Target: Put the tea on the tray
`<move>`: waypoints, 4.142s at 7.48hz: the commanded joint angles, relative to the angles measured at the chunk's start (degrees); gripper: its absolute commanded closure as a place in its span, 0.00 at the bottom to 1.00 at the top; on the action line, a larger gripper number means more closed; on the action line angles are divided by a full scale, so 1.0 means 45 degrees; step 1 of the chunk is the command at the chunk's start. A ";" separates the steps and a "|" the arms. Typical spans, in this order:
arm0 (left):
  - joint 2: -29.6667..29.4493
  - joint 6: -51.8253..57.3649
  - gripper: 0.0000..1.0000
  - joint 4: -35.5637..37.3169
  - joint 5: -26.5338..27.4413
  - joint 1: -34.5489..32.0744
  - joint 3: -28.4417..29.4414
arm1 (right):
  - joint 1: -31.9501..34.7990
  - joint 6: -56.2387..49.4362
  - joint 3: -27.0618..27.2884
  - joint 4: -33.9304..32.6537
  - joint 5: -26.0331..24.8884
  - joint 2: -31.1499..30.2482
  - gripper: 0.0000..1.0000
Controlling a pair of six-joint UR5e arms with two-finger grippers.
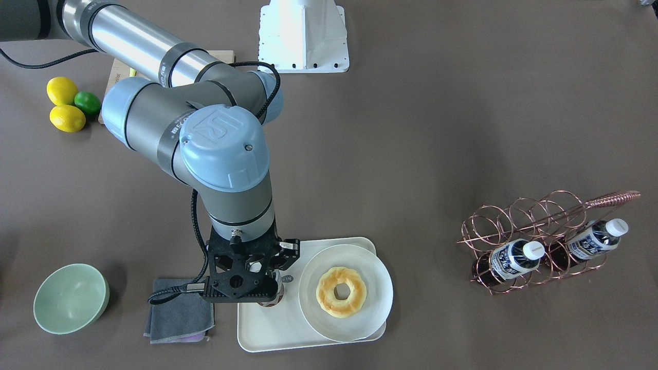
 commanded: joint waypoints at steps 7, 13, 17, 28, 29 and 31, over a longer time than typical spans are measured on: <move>0.0020 0.0000 0.03 -0.0001 0.0000 -0.0019 0.0056 | -0.0102 0.0083 0.0579 0.0137 -0.0225 -0.0241 0.00; 0.0135 0.0000 0.03 0.0057 0.0000 -0.0039 0.0056 | 0.0621 -0.0015 0.6953 -0.7479 0.1104 -0.0221 0.00; 0.1110 0.0387 0.03 0.0096 -0.0465 -0.0253 -0.0197 | 0.2158 -0.3243 1.1493 -1.2363 0.0774 -0.4092 0.00; 0.2403 0.1172 0.03 0.0097 -0.1856 -0.0176 -0.0374 | 0.9116 -1.1909 0.7047 -0.2325 0.4581 -1.3873 0.00; 0.2383 0.1172 0.03 0.0097 -0.1836 -0.0156 -0.0374 | 0.9195 -1.1890 0.7047 -0.2305 0.4600 -1.3874 0.00; 0.2382 0.1172 0.03 0.0097 -0.1797 -0.0136 -0.0354 | 0.9215 -1.1832 0.7066 -0.2305 0.4619 -1.3777 0.00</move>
